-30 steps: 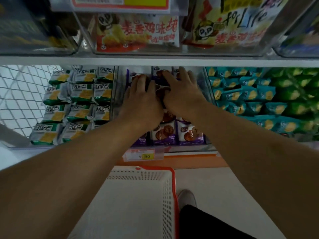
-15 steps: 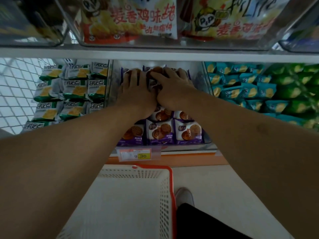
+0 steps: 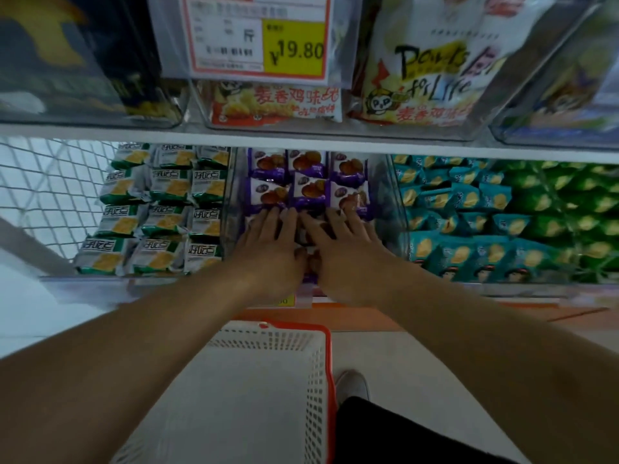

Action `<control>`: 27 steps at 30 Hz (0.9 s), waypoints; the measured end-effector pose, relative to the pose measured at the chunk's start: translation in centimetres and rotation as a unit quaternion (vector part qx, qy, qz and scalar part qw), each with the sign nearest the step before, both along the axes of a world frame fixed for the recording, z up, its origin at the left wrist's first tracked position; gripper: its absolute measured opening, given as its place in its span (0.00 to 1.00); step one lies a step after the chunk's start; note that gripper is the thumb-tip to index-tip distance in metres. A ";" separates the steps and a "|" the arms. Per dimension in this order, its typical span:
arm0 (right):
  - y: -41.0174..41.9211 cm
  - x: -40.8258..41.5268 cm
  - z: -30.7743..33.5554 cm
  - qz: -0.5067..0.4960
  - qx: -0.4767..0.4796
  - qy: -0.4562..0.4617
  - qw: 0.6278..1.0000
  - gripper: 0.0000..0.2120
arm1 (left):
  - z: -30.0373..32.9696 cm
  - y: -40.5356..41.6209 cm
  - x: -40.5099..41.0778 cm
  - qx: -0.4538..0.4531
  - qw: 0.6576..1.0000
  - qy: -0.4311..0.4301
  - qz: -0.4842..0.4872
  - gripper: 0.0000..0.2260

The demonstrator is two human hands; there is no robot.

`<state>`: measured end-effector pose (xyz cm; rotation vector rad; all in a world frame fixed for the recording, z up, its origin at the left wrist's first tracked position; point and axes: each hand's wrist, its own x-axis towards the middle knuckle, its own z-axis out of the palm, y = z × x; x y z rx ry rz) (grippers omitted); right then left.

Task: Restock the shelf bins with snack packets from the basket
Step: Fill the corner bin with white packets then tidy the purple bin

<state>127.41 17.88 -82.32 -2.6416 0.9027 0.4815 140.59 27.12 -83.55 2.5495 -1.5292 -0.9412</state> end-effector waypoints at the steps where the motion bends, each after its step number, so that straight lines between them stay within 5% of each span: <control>1: 0.0 0.0 -0.3 0.000 -0.009 0.007 1.000 0.42 | -0.2 -0.1 -0.2 0.002 1.000 -0.010 0.004 0.34; 11: 0.0 1.2 1.3 -0.062 0.041 0.027 0.997 0.44 | -0.1 1.6 -1.2 -0.074 0.993 -0.070 -0.051 0.45; 16: 0.7 0.9 2.6 -0.103 0.016 -0.051 0.993 0.42 | -0.1 2.6 -2.7 -0.083 0.994 -0.064 0.011 0.40; 21: 1.0 0.2 -0.4 -0.023 -0.021 -0.047 0.998 0.29 | 0.2 2.4 -2.0 -0.089 0.995 -0.037 0.002 0.34; 27: 0.1 0.7 -0.7 -0.003 -0.058 -0.013 0.998 0.33 | 0.0 2.8 -1.5 -0.139 0.989 -0.053 0.002 0.33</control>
